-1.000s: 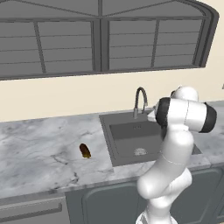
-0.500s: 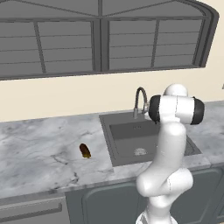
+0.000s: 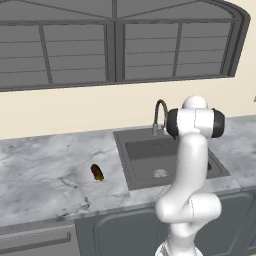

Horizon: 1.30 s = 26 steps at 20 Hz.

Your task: Turn on the sink faucet. Then move the sweet potato from the counter to the sink. Turn off the sink. Move the vegetable from the sink to the pot next to the stove. Finally move the pot to the rear left burner.

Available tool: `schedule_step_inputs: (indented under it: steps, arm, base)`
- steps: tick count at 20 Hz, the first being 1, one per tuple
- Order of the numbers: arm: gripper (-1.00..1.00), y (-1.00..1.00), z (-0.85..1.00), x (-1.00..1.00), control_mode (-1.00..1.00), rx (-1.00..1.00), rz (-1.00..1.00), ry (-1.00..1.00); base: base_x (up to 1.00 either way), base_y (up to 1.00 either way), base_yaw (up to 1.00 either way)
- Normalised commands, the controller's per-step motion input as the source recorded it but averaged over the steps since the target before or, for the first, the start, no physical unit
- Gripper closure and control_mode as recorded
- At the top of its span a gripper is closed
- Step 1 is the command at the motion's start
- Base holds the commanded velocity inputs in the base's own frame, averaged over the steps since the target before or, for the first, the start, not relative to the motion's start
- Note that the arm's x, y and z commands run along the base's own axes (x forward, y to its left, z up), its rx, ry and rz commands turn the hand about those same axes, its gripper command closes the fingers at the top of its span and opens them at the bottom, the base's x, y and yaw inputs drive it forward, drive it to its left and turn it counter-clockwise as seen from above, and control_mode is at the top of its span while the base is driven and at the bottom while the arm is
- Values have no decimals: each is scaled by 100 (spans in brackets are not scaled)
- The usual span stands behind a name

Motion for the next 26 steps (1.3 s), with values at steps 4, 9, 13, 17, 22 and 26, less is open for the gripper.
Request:
schedule_step_inputs:
  steps: [4,9,13,17,22,26]
  arm:
    - [-100,-6,-16,29,-100,2,3,0]
    - [-100,0,-9,31,-100,1,0,0]
    - [-100,0,-2,32,-100,1,0,0]
    - [-100,6,0,24,-100,0,0,0]
    - [-100,9,-7,19,-100,0,0,0]
    - [-100,10,-16,14,-100,0,0,0]
  base:
    - [0,0,0]
    - [0,0,0]
    - [0,0,0]
    - [0,0,0]
    - [0,0,0]
    - [0,0,0]
